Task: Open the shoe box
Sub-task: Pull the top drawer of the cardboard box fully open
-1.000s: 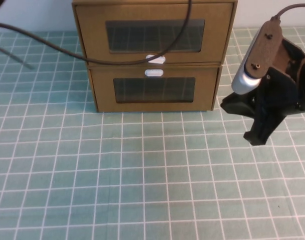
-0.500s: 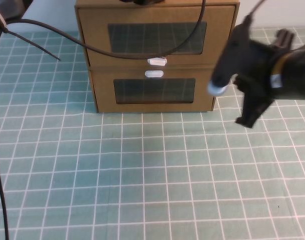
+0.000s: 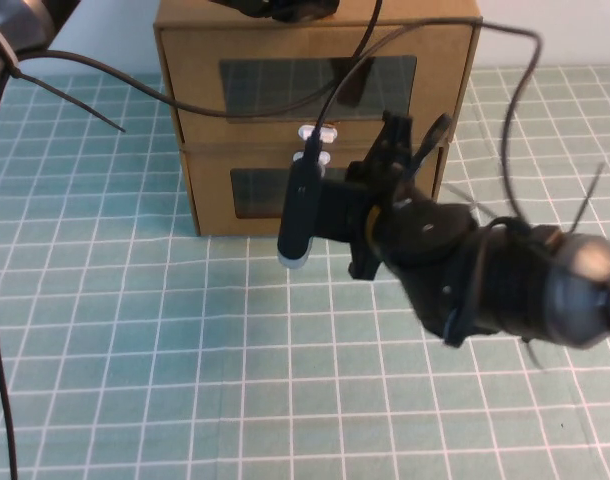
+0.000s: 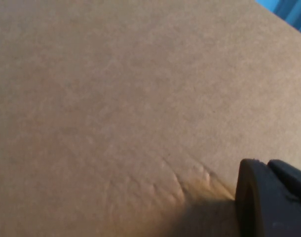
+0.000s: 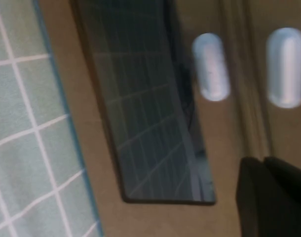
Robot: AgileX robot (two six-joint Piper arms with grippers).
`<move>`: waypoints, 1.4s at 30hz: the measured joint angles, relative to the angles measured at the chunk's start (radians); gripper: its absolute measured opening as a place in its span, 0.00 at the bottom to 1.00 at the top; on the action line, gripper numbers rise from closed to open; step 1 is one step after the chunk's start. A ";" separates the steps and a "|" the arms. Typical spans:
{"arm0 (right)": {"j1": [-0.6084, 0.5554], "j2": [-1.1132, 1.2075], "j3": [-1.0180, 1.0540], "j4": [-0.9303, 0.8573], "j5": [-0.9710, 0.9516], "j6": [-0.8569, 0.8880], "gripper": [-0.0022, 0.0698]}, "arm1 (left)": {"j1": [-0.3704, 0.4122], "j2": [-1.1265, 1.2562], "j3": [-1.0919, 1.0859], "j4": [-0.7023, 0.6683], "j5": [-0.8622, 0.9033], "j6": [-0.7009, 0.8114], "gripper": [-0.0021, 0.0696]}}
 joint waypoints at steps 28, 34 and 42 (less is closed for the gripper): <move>0.026 0.182 -0.269 -0.016 0.063 0.043 0.33 | 0.000 0.000 -0.002 -0.002 0.008 -0.020 0.02; 0.011 0.226 -0.316 -0.025 0.075 0.043 0.31 | 0.000 0.000 -0.002 -0.002 0.013 -0.026 0.02; 0.019 0.233 -0.317 -0.005 0.132 0.038 0.06 | 0.000 0.013 -0.011 -0.013 0.027 -0.026 0.02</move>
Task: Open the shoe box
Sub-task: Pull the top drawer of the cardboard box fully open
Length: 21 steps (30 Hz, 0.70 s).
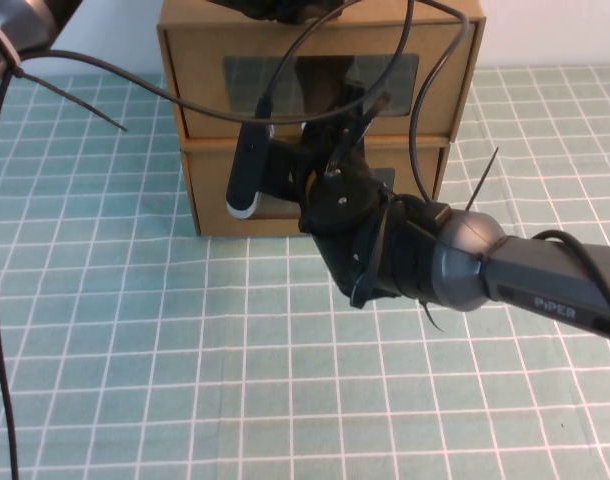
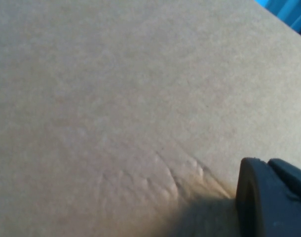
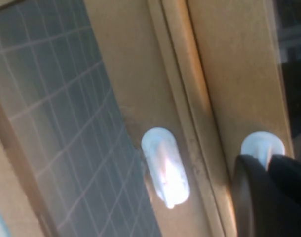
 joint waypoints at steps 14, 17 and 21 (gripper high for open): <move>0.163 -0.129 0.204 0.054 0.133 0.105 0.05 | 0.016 0.015 -0.010 0.011 0.057 -0.040 0.02; 0.226 -0.166 0.259 0.090 0.163 0.116 0.05 | 0.024 0.015 -0.010 0.002 0.066 -0.049 0.02; 0.293 -0.216 0.326 0.158 0.197 0.132 0.05 | 0.031 0.015 -0.010 -0.015 0.074 -0.049 0.02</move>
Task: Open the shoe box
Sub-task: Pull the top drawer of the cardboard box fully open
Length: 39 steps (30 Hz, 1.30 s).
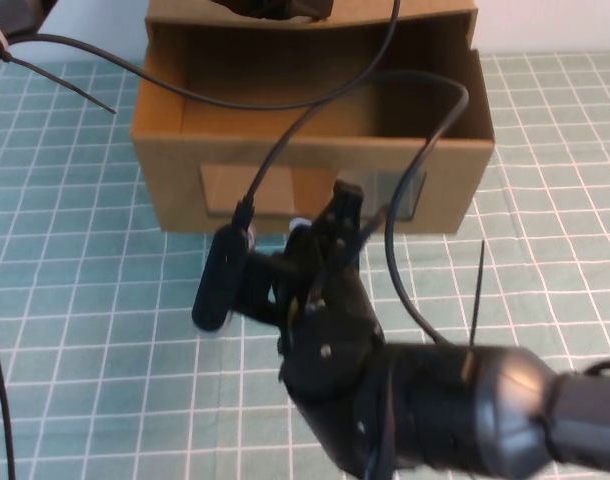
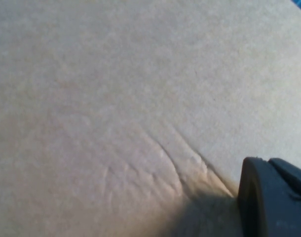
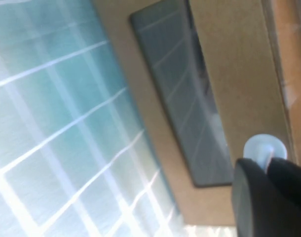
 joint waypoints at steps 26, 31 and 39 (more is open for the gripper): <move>0.164 -0.210 0.043 0.225 -0.219 0.034 0.66 | 0.013 -0.185 -0.021 0.137 0.098 -0.069 0.02; 0.222 -0.334 0.035 0.324 -0.354 0.011 0.66 | 0.013 -0.342 -0.026 0.245 0.105 -0.108 0.02; 0.231 -0.472 -0.100 0.373 -0.140 -0.149 0.21 | 0.015 -0.540 -0.028 0.380 0.220 -0.158 0.02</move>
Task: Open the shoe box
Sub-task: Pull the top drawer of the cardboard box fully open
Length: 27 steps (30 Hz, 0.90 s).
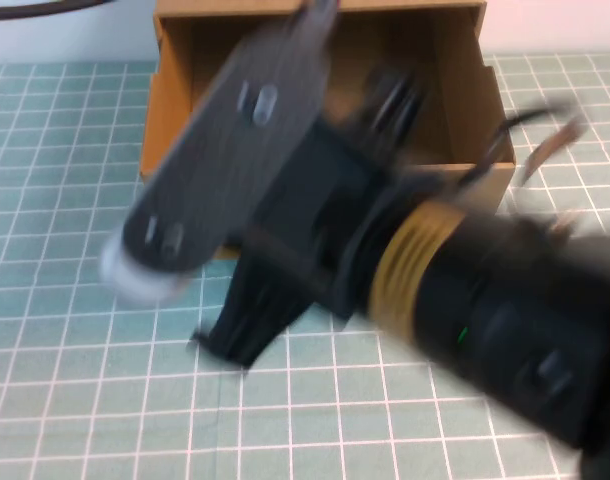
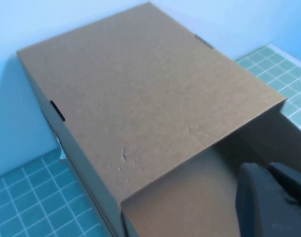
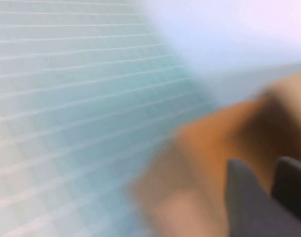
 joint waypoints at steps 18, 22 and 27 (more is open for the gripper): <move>-0.853 -0.027 -0.235 0.869 0.180 -1.029 0.01 | 0.000 -0.746 0.918 0.139 -0.358 -0.054 0.02; -1.055 -0.096 -0.213 1.352 0.132 -1.292 0.01 | 0.000 -0.889 1.133 0.151 -0.450 -0.084 0.02; -1.127 -0.254 -0.077 1.561 0.051 -1.424 0.01 | 0.000 -1.031 1.318 0.154 -0.510 -0.154 0.02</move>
